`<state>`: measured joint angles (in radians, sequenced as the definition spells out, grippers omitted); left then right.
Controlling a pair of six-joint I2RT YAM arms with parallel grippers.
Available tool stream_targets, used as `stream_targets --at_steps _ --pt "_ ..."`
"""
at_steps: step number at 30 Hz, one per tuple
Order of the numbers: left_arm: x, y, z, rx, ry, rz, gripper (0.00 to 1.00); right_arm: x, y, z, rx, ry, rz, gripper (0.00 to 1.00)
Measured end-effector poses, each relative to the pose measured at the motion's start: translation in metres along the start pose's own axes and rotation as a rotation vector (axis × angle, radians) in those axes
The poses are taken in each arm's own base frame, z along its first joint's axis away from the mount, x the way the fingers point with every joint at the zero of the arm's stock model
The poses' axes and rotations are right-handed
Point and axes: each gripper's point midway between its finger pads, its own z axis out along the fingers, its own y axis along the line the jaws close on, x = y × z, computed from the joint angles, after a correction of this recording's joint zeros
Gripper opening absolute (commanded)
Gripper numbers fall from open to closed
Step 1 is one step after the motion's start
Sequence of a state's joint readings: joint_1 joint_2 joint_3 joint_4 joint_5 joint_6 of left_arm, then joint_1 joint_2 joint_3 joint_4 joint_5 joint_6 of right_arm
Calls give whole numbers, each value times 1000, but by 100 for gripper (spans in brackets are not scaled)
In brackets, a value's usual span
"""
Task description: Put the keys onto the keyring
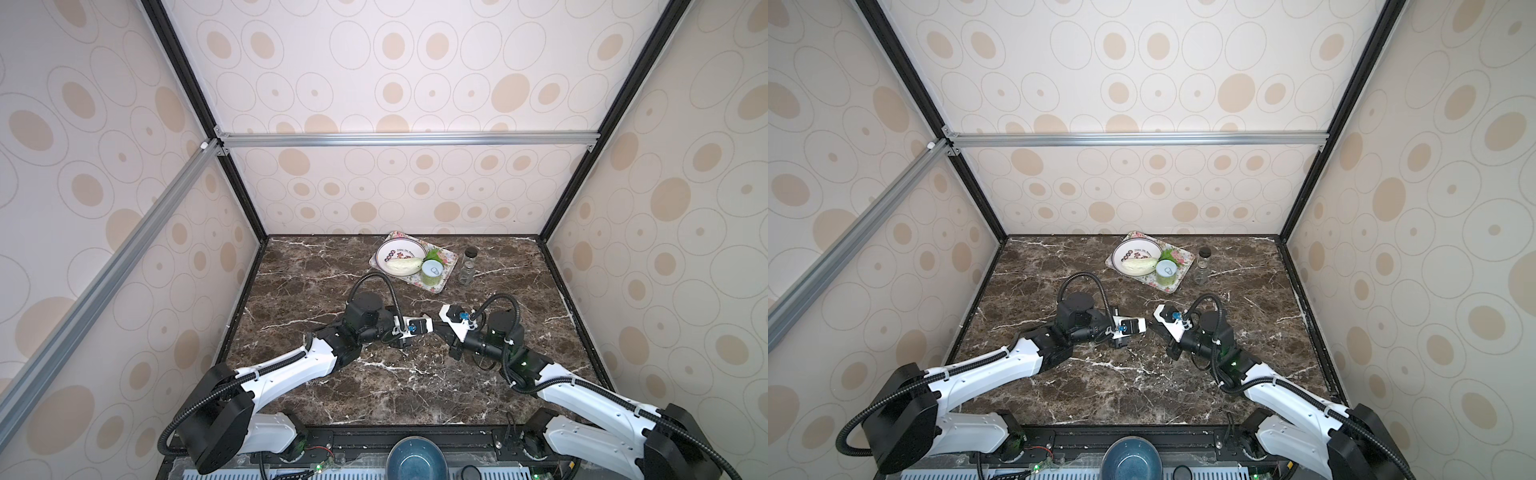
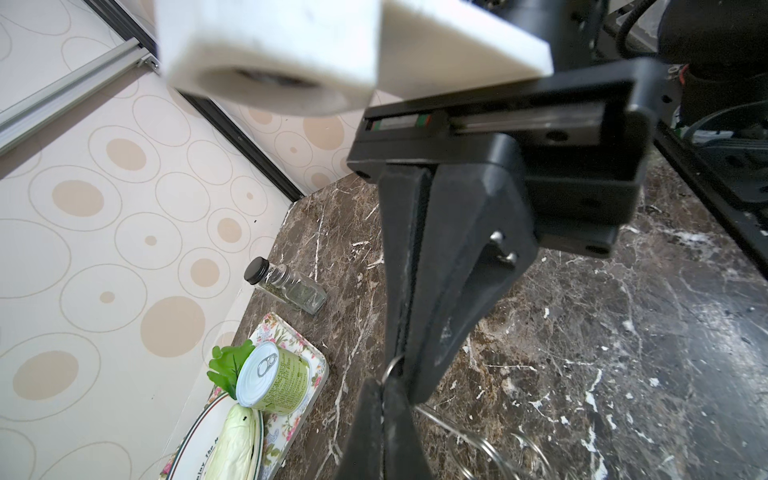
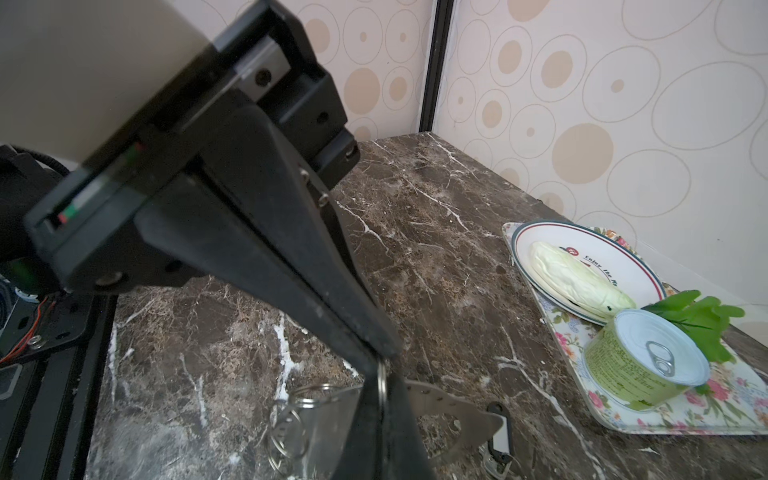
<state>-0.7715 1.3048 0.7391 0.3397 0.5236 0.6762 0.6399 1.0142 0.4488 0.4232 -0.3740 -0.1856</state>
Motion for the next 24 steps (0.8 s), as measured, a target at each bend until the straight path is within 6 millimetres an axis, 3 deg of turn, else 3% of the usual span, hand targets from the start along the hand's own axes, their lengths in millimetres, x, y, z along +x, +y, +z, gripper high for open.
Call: stream_targets --at_steps 3,9,11,14,16,20,24 --pt "-6 7 -3 -36 -16 4 35 -2 -5 0 27 -7 2 0" --pt "-21 24 -20 -141 -86 -27 51 -11 -10 -4 65 -59 -13 0" --pt "-25 33 -31 -193 -123 -57 59 -13 -10 -5 67 -75 -20 0" --pt "-25 55 -57 -304 -196 -116 61 -17 -9 -7 70 -107 -37 0" --pt "-21 70 -75 -392 -238 -151 80 -21 -9 -8 74 -133 -48 0" --pt "-12 89 -97 -511 -285 -194 76 -33 -7 -12 69 -208 -82 0" --pt "-9 90 -104 -567 -304 -192 77 -45 -3 -14 56 -286 -117 0"
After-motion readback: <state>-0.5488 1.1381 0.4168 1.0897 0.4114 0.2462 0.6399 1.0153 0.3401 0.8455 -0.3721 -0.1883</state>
